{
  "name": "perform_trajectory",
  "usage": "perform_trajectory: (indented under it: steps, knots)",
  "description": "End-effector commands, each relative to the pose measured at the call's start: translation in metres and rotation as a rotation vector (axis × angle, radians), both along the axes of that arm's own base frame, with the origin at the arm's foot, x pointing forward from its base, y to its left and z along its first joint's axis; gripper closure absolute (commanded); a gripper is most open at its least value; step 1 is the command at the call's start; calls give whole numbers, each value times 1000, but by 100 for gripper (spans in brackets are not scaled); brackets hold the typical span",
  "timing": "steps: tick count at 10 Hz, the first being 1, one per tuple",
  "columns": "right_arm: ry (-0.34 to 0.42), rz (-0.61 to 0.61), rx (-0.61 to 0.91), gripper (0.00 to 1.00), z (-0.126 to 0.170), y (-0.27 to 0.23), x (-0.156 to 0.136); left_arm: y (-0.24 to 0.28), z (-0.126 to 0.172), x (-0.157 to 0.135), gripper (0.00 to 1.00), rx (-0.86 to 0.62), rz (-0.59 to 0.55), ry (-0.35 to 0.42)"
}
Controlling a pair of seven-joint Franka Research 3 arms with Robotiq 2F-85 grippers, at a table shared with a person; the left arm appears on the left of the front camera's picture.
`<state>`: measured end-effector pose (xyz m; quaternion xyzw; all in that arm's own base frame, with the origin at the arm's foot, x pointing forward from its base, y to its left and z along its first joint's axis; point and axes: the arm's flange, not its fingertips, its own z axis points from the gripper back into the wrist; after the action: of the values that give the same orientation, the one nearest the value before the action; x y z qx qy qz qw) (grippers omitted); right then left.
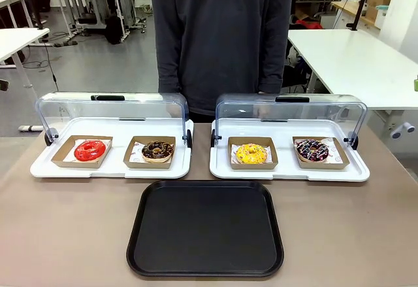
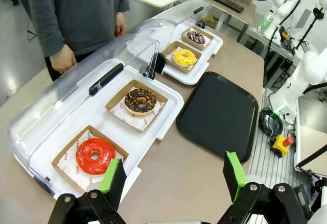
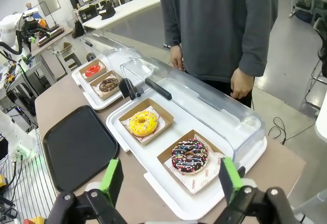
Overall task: Move the third donut from the left to the tray.
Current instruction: Pick up the Paper togo box containing the Donut indicated by the person and place it on the Handle tray.
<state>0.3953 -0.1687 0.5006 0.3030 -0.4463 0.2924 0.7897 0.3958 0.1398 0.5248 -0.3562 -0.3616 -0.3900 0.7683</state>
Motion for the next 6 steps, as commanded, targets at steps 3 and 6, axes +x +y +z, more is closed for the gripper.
perform_trajectory:
  steps: [3,6]
  knots:
    - [-38,3,12,0,0,0,4,0,1,1,0,-16,-6,-9]
    - [-38,3,12,0,0,0,4,0,1,1,0,-16,-6,-9]
